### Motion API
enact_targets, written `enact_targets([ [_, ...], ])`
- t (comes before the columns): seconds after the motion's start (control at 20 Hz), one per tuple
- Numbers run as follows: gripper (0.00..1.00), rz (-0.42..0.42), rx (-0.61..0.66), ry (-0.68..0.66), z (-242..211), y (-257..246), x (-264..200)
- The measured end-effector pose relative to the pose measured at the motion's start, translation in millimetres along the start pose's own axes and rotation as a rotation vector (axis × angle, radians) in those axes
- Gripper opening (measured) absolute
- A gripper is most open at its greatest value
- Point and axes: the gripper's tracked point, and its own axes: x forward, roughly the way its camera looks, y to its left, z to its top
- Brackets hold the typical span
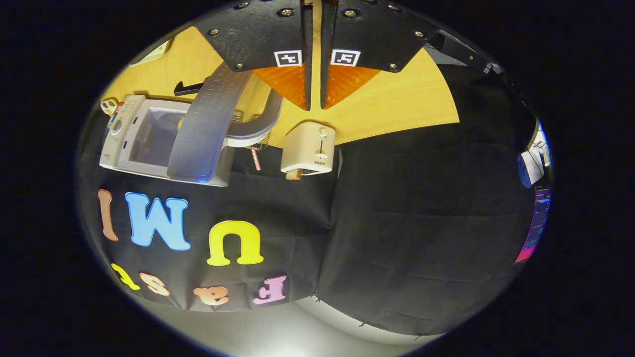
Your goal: Open the microwave, put the food inside, and close the microwave door.
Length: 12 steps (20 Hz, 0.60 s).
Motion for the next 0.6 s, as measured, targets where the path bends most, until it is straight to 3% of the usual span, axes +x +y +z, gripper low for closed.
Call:
enact_targets([
  [0.25, 0.07, -0.079, 0.047, 0.026, -10, -53, -25],
  [0.6, 0.07, -0.308, 0.044, 0.051, -24, -168, -31],
])
